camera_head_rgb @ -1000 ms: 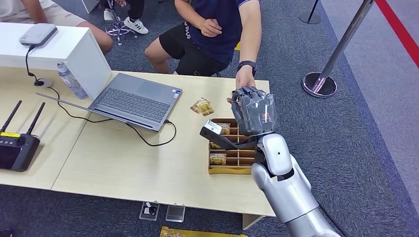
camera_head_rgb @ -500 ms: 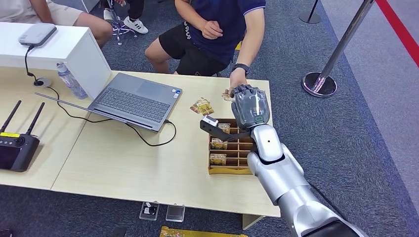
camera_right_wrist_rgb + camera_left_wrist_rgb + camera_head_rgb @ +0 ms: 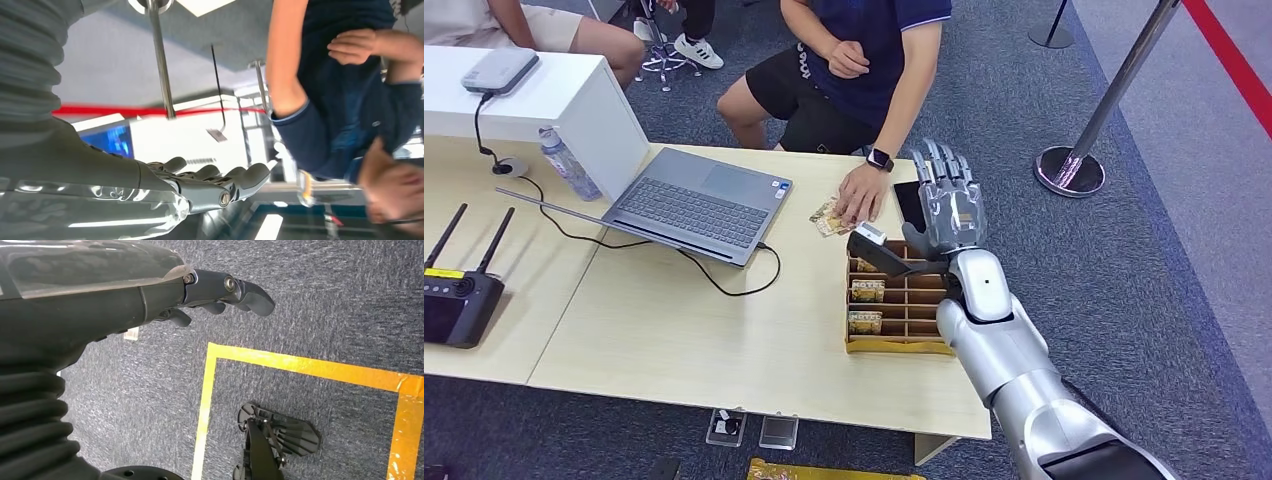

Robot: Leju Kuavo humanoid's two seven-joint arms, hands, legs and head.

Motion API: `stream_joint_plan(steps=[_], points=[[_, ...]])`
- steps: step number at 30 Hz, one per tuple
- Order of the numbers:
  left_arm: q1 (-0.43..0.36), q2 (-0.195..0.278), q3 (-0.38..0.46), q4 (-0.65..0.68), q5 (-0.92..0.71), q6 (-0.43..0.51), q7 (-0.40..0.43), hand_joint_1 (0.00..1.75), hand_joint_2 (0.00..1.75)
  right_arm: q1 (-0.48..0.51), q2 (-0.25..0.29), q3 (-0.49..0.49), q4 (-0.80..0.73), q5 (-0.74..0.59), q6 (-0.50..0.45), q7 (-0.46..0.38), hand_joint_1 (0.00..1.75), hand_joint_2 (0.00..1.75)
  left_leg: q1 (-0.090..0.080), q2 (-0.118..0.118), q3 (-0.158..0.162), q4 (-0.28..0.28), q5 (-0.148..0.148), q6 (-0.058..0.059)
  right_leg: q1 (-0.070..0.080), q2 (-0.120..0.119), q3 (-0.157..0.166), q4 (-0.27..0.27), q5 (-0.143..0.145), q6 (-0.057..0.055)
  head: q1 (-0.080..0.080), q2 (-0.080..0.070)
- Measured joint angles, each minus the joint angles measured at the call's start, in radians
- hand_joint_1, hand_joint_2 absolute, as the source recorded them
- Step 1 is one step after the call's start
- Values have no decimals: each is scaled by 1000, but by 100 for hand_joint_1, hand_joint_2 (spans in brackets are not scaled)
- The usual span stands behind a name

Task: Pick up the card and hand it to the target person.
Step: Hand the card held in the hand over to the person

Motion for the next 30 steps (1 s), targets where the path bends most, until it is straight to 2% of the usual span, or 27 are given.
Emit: stream_joint_plan(steps=[5, 8, 11, 15, 20, 22, 26, 30], points=[[2, 0, 0, 0, 0, 1, -3, 0, 0, 8, -29, -149, -49, -250, 8, -157, 0, 175, 0, 0, -1, 1, 0, 0, 0, 0, 0, 0, 0, 1, 1, 0], [5, 0, 0, 0, 0, 2, -5, 0, 0, 16, -50, -229, -80, -330, 20, -200, 0, 175, 0, 0, -1, 1, 0, 0, 0, 1, 0, 0, 1, 1, 2, 0], [6, 0, 0, 0, 0, 2, -5, 0, 0, 30, -78, -312, -113, -500, 59, -260, 0, 175, 0, -1, -1, 2, 0, 0, 0, 0, 0, -1, 1, 1, -1, 0], [15, 1, 1, 0, 0, 2, -3, 0, 0, 46, -148, -464, -139, -725, 142, -338, 0, 175, 0, -3, -2, 2, 0, 1, 0, -3, 0, -1, 1, 2, 1, 0], [24, 1, 5, 0, 14, 5, -11, 0, 0, 87, -254, -626, -111, -855, 204, -403, 0, 175, 0, -2, -3, 3, -1, 2, 0, -2, 0, -2, 1, 2, 2, 0], [28, 1, 6, 0, 18, 8, -17, 0, 0, 107, -294, -679, -75, -883, 211, -417, 0, 175, 0, -3, -3, 3, -1, 2, 0, -2, -1, -2, 1, 2, 1, 0], [31, 1, 6, 0, 20, 12, -20, 0, 0, 192, -368, -779, 19, -935, 207, -384, 0, 175, 0, -4, -3, 3, -1, 3, 0, -4, 0, -2, 1, 3, 2, 0], [34, 1, 8, 0, 25, 22, -15, 0, 0, 335, -399, -874, 121, -984, 222, -322, 0, 175, 0, -4, -4, 2, -2, 2, 0, -4, -1, -2, 0, 3, 2, 0]])
